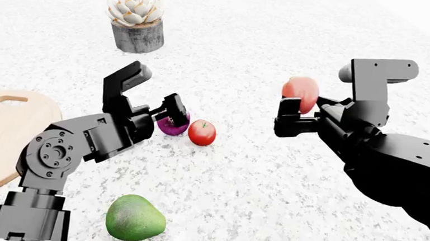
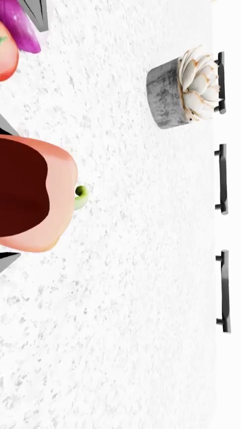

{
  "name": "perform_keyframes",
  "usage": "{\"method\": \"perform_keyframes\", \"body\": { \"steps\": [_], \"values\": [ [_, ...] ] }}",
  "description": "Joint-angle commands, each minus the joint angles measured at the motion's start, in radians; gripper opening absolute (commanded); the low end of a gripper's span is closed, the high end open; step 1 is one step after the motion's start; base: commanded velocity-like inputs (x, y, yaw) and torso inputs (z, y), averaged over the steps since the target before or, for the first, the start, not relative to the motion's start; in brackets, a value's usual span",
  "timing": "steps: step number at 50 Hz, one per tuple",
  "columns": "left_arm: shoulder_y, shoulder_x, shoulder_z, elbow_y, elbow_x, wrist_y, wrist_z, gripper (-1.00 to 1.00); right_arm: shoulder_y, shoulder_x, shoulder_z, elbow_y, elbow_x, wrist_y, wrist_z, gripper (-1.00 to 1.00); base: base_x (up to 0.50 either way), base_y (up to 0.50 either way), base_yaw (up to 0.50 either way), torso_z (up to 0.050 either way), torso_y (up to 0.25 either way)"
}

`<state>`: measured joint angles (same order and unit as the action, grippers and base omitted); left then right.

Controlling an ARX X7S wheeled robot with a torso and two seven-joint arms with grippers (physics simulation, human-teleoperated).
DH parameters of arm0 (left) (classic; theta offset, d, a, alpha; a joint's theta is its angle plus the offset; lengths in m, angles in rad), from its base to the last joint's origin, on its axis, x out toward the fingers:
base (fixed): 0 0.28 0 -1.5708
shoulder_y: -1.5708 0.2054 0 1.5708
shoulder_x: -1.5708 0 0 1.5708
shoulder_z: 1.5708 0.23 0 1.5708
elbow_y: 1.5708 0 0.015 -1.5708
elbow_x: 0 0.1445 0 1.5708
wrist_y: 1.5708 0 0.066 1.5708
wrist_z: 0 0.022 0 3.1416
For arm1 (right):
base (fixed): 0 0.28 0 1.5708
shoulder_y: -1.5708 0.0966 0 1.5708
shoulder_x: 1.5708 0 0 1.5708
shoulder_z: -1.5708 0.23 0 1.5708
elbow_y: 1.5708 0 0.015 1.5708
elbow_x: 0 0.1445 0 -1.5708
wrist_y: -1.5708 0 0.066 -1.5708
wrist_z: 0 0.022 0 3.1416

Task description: Place the avocado, onion, tomato and bell pepper on the cutting board.

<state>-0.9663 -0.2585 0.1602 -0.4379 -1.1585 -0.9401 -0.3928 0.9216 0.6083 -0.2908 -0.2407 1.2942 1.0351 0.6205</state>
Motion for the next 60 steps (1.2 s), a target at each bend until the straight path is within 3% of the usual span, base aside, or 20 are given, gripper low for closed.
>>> {"method": "perform_keyframes", "body": {
  "steps": [1,13,14,28,60],
  "values": [
    [0.006,0.009,0.025,-0.048,0.005,0.004,0.031,1.0,0.003,0.002,-0.001,0.005,-0.025,-0.006,-0.022,-1.0,0.0,0.0,0.0,0.0,0.0],
    [0.018,0.011,0.029,-0.055,-0.001,0.002,0.024,1.0,0.004,0.002,-0.002,0.003,-0.021,-0.008,-0.018,-1.0,0.0,0.0,0.0,0.0,0.0],
    [0.021,0.012,0.024,-0.047,-0.004,0.002,0.012,-1.0,0.004,0.002,-0.003,0.005,-0.023,-0.008,-0.018,-1.0,0.0,0.0,0.0,0.0,0.0],
    [0.032,0.005,0.013,0.017,-0.025,-0.004,-0.024,-1.0,0.004,0.001,-0.008,0.008,-0.029,-0.017,-0.022,-1.0,0.0,0.0,0.0,0.0,0.0],
    [0.03,-0.08,-0.05,0.474,-0.115,-0.016,-0.143,-1.0,0.016,0.011,-0.001,-0.026,0.01,-0.008,0.003,-1.0,0.0,0.0,0.0,0.0,0.0]
  ]
}}
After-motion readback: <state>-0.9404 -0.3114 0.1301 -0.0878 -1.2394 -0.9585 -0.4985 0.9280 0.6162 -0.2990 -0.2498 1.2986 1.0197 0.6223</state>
